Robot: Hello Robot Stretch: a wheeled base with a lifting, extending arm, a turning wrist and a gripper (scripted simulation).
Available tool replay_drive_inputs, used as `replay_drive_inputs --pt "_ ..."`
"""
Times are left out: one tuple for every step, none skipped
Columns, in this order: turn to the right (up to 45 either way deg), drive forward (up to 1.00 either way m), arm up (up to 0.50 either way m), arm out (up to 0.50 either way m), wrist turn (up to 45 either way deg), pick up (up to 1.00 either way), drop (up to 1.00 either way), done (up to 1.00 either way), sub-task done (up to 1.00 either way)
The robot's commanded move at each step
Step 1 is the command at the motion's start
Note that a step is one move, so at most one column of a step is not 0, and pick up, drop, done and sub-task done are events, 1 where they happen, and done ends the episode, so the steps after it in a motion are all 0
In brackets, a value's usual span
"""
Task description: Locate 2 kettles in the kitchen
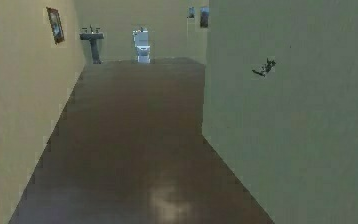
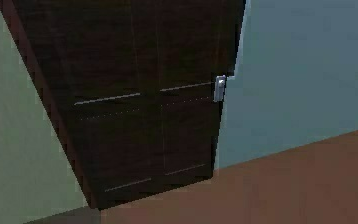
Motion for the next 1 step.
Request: replay_drive_inputs --pt "-3.0 0.00 0.00 0.00 0.0 0.00 0.00 0.00 0.00"
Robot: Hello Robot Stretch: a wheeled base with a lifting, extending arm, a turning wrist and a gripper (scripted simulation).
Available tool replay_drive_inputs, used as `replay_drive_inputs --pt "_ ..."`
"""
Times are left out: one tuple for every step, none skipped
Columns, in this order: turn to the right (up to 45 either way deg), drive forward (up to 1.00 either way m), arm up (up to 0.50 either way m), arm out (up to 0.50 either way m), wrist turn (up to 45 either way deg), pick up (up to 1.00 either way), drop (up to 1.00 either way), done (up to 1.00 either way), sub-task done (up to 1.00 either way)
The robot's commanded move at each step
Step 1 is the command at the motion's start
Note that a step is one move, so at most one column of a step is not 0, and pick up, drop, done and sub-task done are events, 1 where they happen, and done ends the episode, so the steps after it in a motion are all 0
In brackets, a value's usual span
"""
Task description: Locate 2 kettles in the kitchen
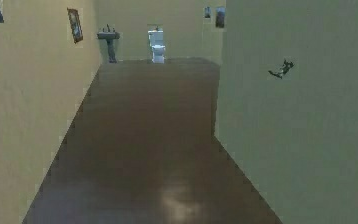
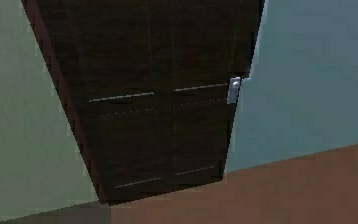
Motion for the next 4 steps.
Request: replay_drive_inputs --pt "0.0 1.00 0.00 0.00 0.0 0.00 0.00 0.00 0.00" --pt "0.0 1.00 0.00 0.00 0.0 0.00 0.00 0.00 0.00" --pt "0.0 0.50 0.00 0.00 0.0 0.00 0.00 0.00 0.00" --pt "27.0 0.00 0.00 0.00 0.0 0.00 0.00 0.00 0.00"
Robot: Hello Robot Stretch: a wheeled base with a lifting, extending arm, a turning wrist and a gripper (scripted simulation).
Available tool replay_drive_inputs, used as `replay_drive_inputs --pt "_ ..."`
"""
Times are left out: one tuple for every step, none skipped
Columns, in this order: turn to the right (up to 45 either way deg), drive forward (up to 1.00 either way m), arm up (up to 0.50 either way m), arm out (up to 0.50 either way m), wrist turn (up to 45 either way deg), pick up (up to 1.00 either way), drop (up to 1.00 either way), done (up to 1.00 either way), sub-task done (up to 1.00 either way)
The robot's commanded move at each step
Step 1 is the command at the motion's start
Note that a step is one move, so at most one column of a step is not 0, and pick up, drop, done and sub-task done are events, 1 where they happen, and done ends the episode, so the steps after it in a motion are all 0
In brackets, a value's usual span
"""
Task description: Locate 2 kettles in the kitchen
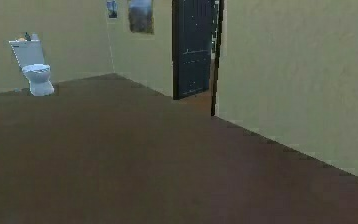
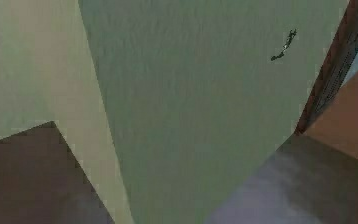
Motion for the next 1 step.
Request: replay_drive_inputs --pt "0.0 1.00 0.00 0.00 0.0 0.00 0.00 0.00 0.00"
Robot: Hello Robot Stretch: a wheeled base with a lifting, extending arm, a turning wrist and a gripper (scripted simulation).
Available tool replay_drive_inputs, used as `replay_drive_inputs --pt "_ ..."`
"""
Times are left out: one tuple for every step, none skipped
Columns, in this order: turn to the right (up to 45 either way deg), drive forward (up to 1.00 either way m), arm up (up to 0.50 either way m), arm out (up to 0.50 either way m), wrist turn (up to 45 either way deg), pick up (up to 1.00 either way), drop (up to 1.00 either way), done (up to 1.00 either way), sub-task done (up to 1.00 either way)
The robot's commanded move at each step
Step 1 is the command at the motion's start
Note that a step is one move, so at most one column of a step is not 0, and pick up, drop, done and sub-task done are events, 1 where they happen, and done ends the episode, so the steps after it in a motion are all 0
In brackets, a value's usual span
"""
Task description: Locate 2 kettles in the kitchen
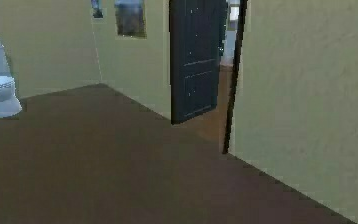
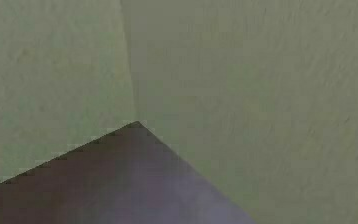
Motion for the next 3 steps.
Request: replay_drive_inputs --pt "0.0 1.00 0.00 0.00 0.0 0.00 0.00 0.00 0.00" --pt "0.0 1.00 0.00 0.00 0.0 0.00 0.00 0.00 0.00" --pt "24.0 0.00 0.00 0.00 0.0 0.00 0.00 0.00 0.00"
